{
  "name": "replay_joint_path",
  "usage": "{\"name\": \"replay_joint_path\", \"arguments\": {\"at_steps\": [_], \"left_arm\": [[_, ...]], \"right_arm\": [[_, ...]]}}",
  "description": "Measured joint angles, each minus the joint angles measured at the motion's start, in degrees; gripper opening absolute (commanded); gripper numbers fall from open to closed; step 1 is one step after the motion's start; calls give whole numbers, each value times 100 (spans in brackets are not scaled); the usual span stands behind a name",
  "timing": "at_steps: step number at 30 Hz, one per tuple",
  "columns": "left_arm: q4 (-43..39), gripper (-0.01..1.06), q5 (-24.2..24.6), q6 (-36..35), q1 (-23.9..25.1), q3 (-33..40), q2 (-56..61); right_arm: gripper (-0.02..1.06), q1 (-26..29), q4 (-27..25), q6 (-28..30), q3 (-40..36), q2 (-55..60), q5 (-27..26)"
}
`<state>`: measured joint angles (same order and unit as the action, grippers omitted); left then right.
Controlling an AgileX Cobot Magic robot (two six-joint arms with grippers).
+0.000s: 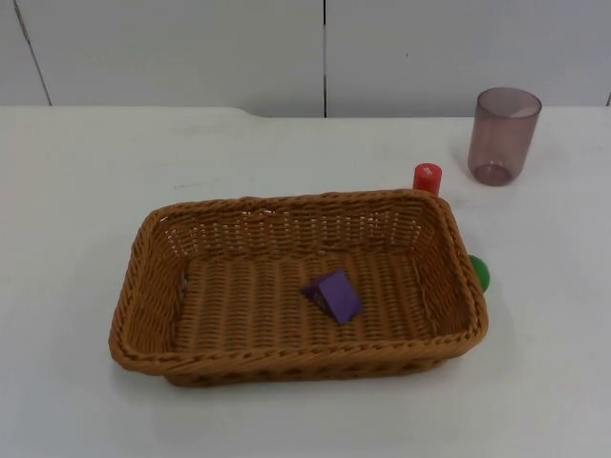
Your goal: Pick up the basket with the left hand and place the triangular block into the basket with the right hand.
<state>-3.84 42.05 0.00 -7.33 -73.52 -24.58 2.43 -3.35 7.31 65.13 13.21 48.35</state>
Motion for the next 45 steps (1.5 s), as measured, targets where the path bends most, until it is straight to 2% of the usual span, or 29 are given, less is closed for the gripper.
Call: {"name": "replay_joint_path", "arguments": {"at_steps": [2,7,11,19,24,30,34,39,45], "left_arm": [[0,105,31,0,110,0,207],[291,105,128,167,935,0,1028],[500,105,193,413,1168,0,1336],[682,105,857,640,1180,0,1864],[813,105,1182,659,1031,0,2289],[882,105,1593,648,991,45,2458],[953,105,1866,580,952,298,2468],[1073,105,1928,558,952,423,2468],[1169,105,1928,558,930,446,2468]], "right_arm": [[104,0,0,0,1,-104,-1],[104,200,-83,151,1,-413,76],[104,221,-375,280,1,-550,146],[104,221,-441,342,1,-1227,355],[104,142,-803,331,61,-1331,959],[104,75,-887,342,73,-1331,1128],[104,-279,-883,342,85,-1331,1176],[104,-417,-635,324,85,-1331,1358],[104,-443,-612,324,85,-1331,1402]]}}
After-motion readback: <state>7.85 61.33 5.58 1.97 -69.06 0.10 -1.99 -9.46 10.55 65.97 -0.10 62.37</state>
